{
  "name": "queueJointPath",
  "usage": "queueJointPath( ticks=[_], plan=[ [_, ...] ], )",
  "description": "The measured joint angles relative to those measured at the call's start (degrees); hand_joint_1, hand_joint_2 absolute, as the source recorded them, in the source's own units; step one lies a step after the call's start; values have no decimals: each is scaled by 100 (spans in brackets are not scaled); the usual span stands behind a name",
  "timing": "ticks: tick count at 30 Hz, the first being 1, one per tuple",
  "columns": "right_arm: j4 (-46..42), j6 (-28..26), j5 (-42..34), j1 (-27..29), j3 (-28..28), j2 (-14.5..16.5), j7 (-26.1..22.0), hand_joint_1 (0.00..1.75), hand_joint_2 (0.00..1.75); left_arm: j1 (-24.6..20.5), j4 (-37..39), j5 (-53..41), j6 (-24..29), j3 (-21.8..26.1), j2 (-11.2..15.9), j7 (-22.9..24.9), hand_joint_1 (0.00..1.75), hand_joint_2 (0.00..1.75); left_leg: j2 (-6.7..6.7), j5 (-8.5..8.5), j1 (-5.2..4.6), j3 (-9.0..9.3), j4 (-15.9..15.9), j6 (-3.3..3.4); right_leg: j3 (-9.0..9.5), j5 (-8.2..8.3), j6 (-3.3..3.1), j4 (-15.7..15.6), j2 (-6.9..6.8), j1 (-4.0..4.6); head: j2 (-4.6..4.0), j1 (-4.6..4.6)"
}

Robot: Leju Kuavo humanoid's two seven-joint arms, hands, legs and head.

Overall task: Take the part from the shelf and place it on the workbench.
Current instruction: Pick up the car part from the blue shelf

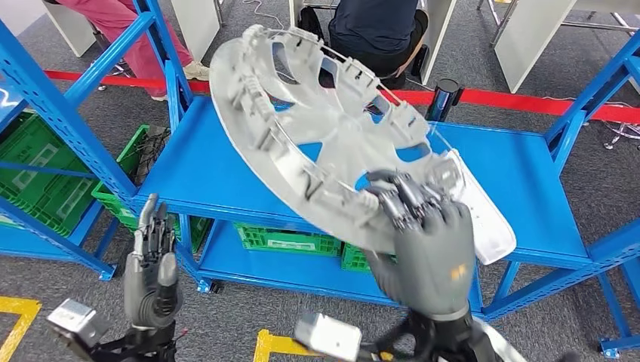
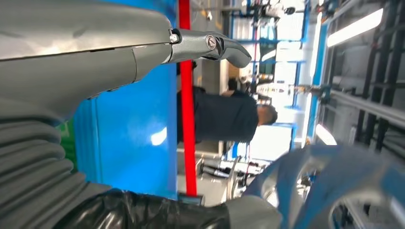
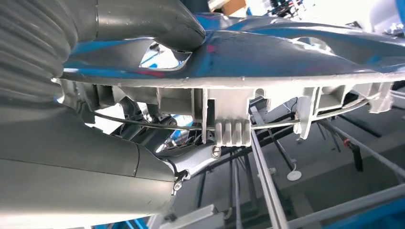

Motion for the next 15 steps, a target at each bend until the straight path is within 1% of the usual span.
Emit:
queueJointPath(
  ticks=[3, 5, 10, 15],
  plan=[
    [-332, -231, 93, 465, -25, -115, -55, 175, 175, 75, -202, -29, 155, -13, 53, 24, 0, 0, 1, -1, 0, -1, -1, 0, 0, -1, 2, -1, 0, 0, -1, 2],
    [-487, -298, 124, 660, -32, -169, -64, 175, 175, 102, -300, -29, 189, -17, 78, 28, 0, 0, 2, -1, 0, -1, -1, 0, 0, -1, 2, -2, 1, 0, -1, 1],
    [-713, -349, 133, 927, -88, -267, -86, 175, 175, 148, -462, -37, 251, -31, 117, 32, 0, 0, 4, 0, 0, 3, -1, 1, 2, 2, 4, -2, 1, -1, 0, 0],
    [-814, -744, 121, 1306, -240, -305, -171, 175, 175, 163, -597, -129, 466, -59, 158, 24, 0, 0, 2, 1, 0, 5, 0, 1, 6, 2, 5, -2, 1, 0, 0, -2]
  ],
)
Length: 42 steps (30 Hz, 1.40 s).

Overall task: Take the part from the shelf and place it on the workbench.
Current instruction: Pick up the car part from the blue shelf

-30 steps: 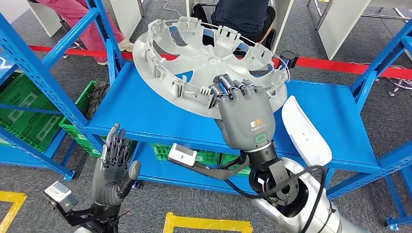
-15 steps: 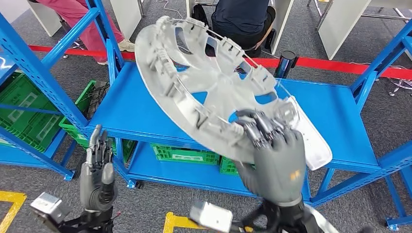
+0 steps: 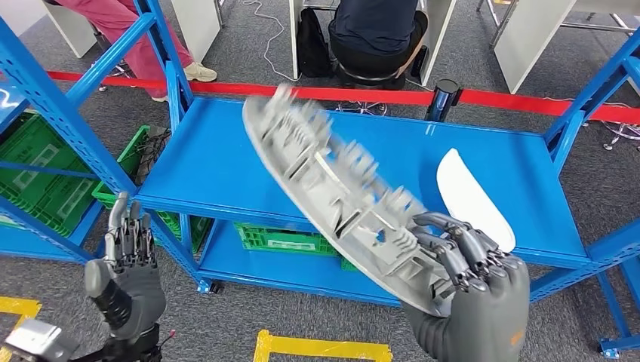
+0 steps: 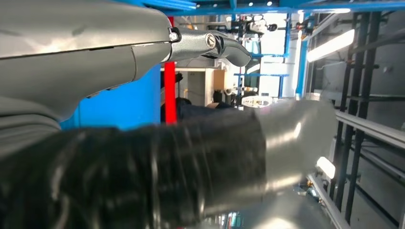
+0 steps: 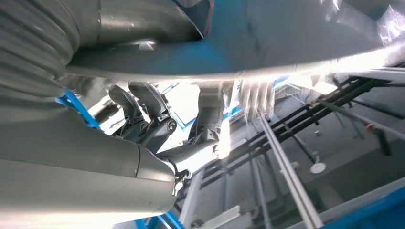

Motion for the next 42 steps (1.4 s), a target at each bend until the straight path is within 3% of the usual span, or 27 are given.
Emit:
queueJointPath(
  ticks=[7, 13, 21, 29, 42],
  plan=[
    [-10, -408, -137, 584, -162, -28, -129, 175, 175, 35, -180, -144, 265, -69, 54, 26, 0, 0, 0, -1, 0, -5, 0, 0, -3, -2, 0, -1, 0, -1, 0, 4],
    [-10, -480, -158, 716, -247, -28, -193, 175, 175, 62, -271, -189, 297, -91, 79, 60, 0, 0, 2, -1, -1, -2, 0, 0, -2, 0, 2, -3, 0, -1, 0, 4],
    [-10, -828, -236, 1010, -270, -32, -332, 175, 175, 62, -530, -510, 432, -167, 147, 460, 0, 0, 1, -1, -1, -2, 0, 0, -1, 1, 3, -3, 0, -1, 0, 4],
    [-10, -905, -523, 1180, -314, -26, -445, 175, 175, 61, -679, -416, 376, -286, 211, 429, 0, 0, 2, -1, -1, -2, 0, 0, -1, 0, 3, -3, 1, -1, 0, 7],
    [-187, -915, 46, 1204, -458, -38, -302, 175, 175, 62, -810, -467, 369, -379, 281, 397, 0, 0, 2, -1, -1, -1, 1, 0, 0, 1, 3, -3, 1, -1, 0, 6]
  ],
)
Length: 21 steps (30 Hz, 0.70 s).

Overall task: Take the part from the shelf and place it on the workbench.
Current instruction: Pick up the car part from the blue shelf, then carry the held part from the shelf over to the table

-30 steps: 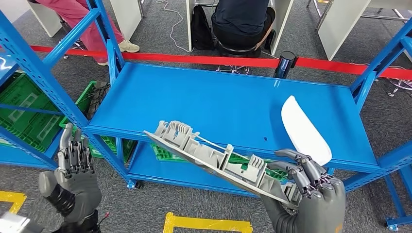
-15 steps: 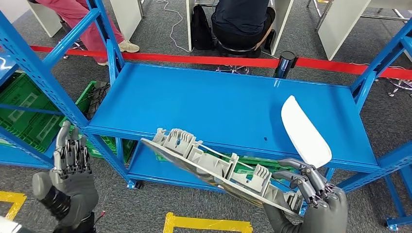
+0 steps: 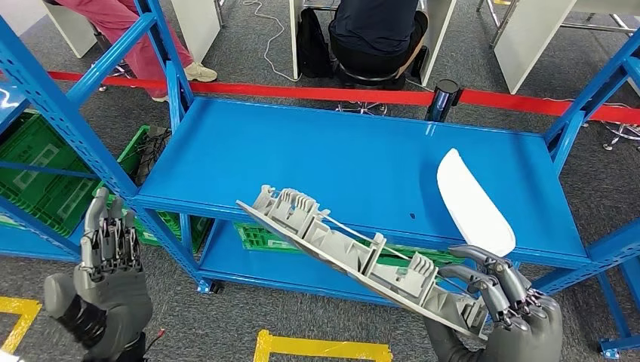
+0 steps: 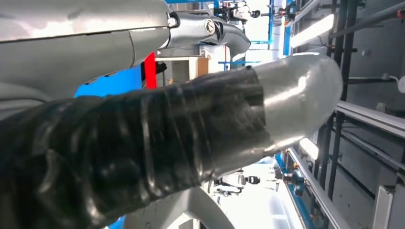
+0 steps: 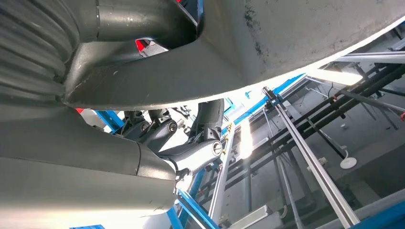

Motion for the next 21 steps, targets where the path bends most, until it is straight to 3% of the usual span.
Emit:
queueJointPath(
  ticks=[11, 17, 19, 21],
  plan=[
    [-93, -21, -418, 65, -4, -3, 104, 175, 175, -1, -92, -52, -97, -76, 57, -62, 0, 0, 0, -17, -27, -9, 25, 28, 2, 6, 19, -6, 0, -27, 0, -10],
    [-98, -35, -554, 99, -5, -4, 129, 175, 175, -1, -119, -50, -125, -108, 87, -75, 0, 0, -1, -4, -39, -26, 24, 130, -11, 15, 116, -16, -2, -58, 0, -18],
    [-98, -37, -592, 115, -8, -10, 142, 175, 175, -7, -139, -50, -146, -117, 90, -78, 0, 0, 5, 46, -13, 1, -51, 191, -119, -138, 146, 185, 14, -62, -1, 0],
    [-98, -41, -623, 132, -10, -20, 143, 175, 175, -9, -144, -49, -167, -126, 90, -77, 0, 0, 9, 69, -6, 11, -86, 221, -397, -504, 160, 841, 34, -64, 0, 57]
  ],
)
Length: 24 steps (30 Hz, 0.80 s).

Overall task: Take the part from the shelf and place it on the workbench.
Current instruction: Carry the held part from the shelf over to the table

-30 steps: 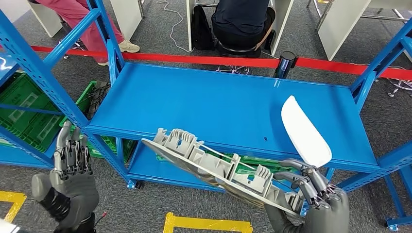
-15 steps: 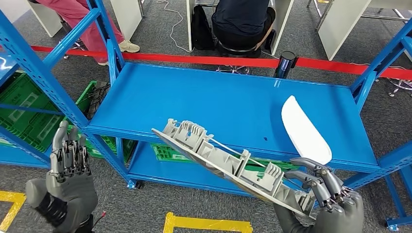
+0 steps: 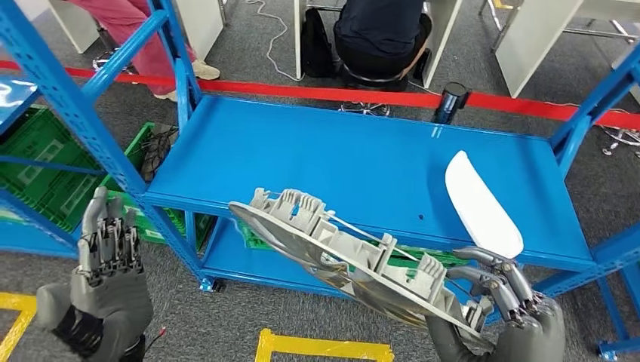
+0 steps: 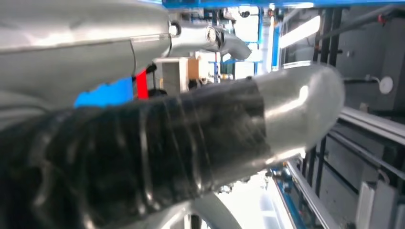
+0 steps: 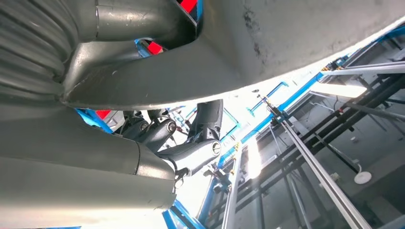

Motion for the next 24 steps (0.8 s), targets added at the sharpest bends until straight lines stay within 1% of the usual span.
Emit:
queueJointPath(
  ticks=[1, 2, 3, 4, 5, 6, 7, 8, 9, 10, 11, 12, 13, 14, 15, 16, 17, 18, 19, 20, 21, 22, 23, 24],
  plan=[
    [1, -2, -13, 10, 0, -4, 1, 175, 175, 2, 0, 1, -5, -3, 0, 2, 0, 0, -2, 1, -4, -5, 4, 3, -166, -177, 6, 409, 4, 0, 1, 27],
    [1, -2, -25, 23, 0, -8, 7, 175, 175, 3, 0, 3, -9, -6, 1, 4, 0, 0, -6, 1, -8, -8, 10, 3, -291, -277, 11, 717, 6, 0, 1, 45],
    [2, -2, -32, 34, 0, -13, 16, 175, 175, 3, 0, 4, -10, -9, 1, 5, 0, 0, -10, -2, -11, -10, 19, 0, -328, -271, 10, 833, 6, 1, 0, 56],
    [2, -2, -36, 43, 0, -19, 25, 175, 175, 3, 0, 6, -10, -13, 1, 5, 0, 0, -14, -6, -13, -11, 32, -5, -254, -153, 0, 702, 6, 1, 0, 68],
    [2, -2, -37, 45, -1, -26, 34, 175, 175, 3, 0, 7, -11, -20, 1, 5, 0, 0, -19, -14, -13, -10, 50, -17, -82, 42, -20, 358, 2, 2, -1, 84],
    [2, -2, -37, 44, -1, -32, 39, 175, 175, 3, 0, 7, -11, -26, 1, 5, 0, 0, -22, -25, -14, -12, 68, -32, 123, 205, -51, -59, -15, 7, -1, 101],
    [2, -2, -39, 44, -2, -36, 46, 175, 175, 3, -2, 7, -11, -32, 1, 5, 0, 0, -24, -35, -24, -25, 95, -56, 309, 313, -85, -432, -31, 20, 0, 113],
    [1, -3, -40, 43, -2, -38, 60, 175, 175, 3, -4, 7, -11, -36, 1, 6, 0, 0, -22, -35, -31, -45, 115, -88, 431, 360, -120, -663, -45, 37, 0, 115],
    [1, -4, -42, 43, -2, -40, 79, 175, 175, 5, -7, 6, -11, -38, 1, 8, 0, 0, -15, -29, -36, -68, 129, -120, 476, 349, -151, -752, -49, 55, 0, 110],
    [0, -5, -44, 46, -2, -42, 101, 175, 175, 5, -10, 5, -10, -39, 1, 12, 0, 0, -4, -16, -38, -86, 136, -157, 482, 356, -179, -767, -35, 71, 1, 99],
    [0, -7, -43, 49, -2, -45, 117, 175, 175, 5, -13, 5, -10, -40, 2, 16, 0, 0, 3, -13, -31, -102, 137, -192, 474, 380, -214, -773, -20, 62, 0, 87],
    [0, -7, -40, 52, -2, -50, 127, 175, 175, 5, -15, 5, -10, -42, 7, 20, 0, 0, -23, -47, -23, -130, 167, -225, 472, 404, -250, -797, -5, 51, 0, 74],
    [0, -7, -36, 52, -2, -55, 132, 175, 175, 4, -20, 5, -9, -43, 12, 21, 0, 0, -73, -136, -16, -182, 271, -256, 472, 429, -287, -823, 4, 36, -1, 48],
    [0, -7, -32, 49, -2, -58, 136, 175, 175, 5, -24, 5, -9, -45, 18, 22, 0, 0, -138, -292, -6, -289, 500, -285, 470, 452, -319, -846, 11, 21, -1, 9],
    [0, -7, -29, 47, -2, -61, 140, 175, 175, 7, -26, 5, -8, -48, 25, 23, 0, 0, -201, -481, 5, -436, 836, -311, 455, 465, -339, -850, 18, 24, -1, -33],
    [1, -7, -27, 45, -2, -62, 145, 175, 175, 10, -28, 5, -9, -51, 32, 24, 0, 0, -235, -667, 14, -599, 1226, -331, 433, 477, -354, -847, 28, 26, -1, -75],
    [1, -7, -27, 46, -2, -63, 152, 175, 175, 13, -28, 5, -9, -55, 39, 25, 0, 0, -249, -791, 22, -740, 1554, -348, 409, 487, -358, -842, 41, 29, -1, -107],
    [2, -7, -25, 47, -2, -65, 161, 175, 175, 15, -28, 6, -9, -56, 45, 25, 0, 0, -254, -814, 28, -796, 1705, -356, 388, 498, -357, -833, 55, 30, -1, -128],
    [2, -7, -22, 49, -2, -66, 169, 175, 175, 15, -28, 7, -10, -58, 49, 25, 0, 0, -255, -733, 36, -738, 1632, -356, 370, 507, -349, -820, 73, 27, -1, -145],
    [2, -7, -19, 49, -2, -67, 176, 175, 175, 14, -28, 8, -10, -59, 50, 25, 0, 0, -256, -575, 46, -566, 1343, -352, 354, 513, -338, -801, 91, 21, -1, -162],
    [2, -7, -15, 49, -2, -68, 181, 175, 175, 12, -28, 9, -10, -60, 52, 24, 0, 0, -271, -425, 58, -335, 935, -345, 340, 516, -321, -776, 109, 16, -1, -181],
    [2, -7, -13, 49, -3, -68, 187, 175, 175, 10, -29, 11, -10, -61, 54, 24, 0, 0, -288, -324, 60, -129, 563, -334, 319, 516, -294, -746, 127, 22, -1, -206],
    [2, -7, -11, 51, -3, -68, 193, 175, 175, 8, -32, 12, -10, -63, 55, 23, 0, 0, -303, -274, 58, 8, 307, -313, 300, 521, -259, -726, 142, 27, -1, -224],
    [2, -7, -10, 53, -4, -68, 200, 175, 175, 8, -36, 13, -10, -66, 56, 22, 0, 0, -318, -275, 50, 61, 188, -286, 284, 532, -220, -716, 153, 34, 0, -231]
  ],
)
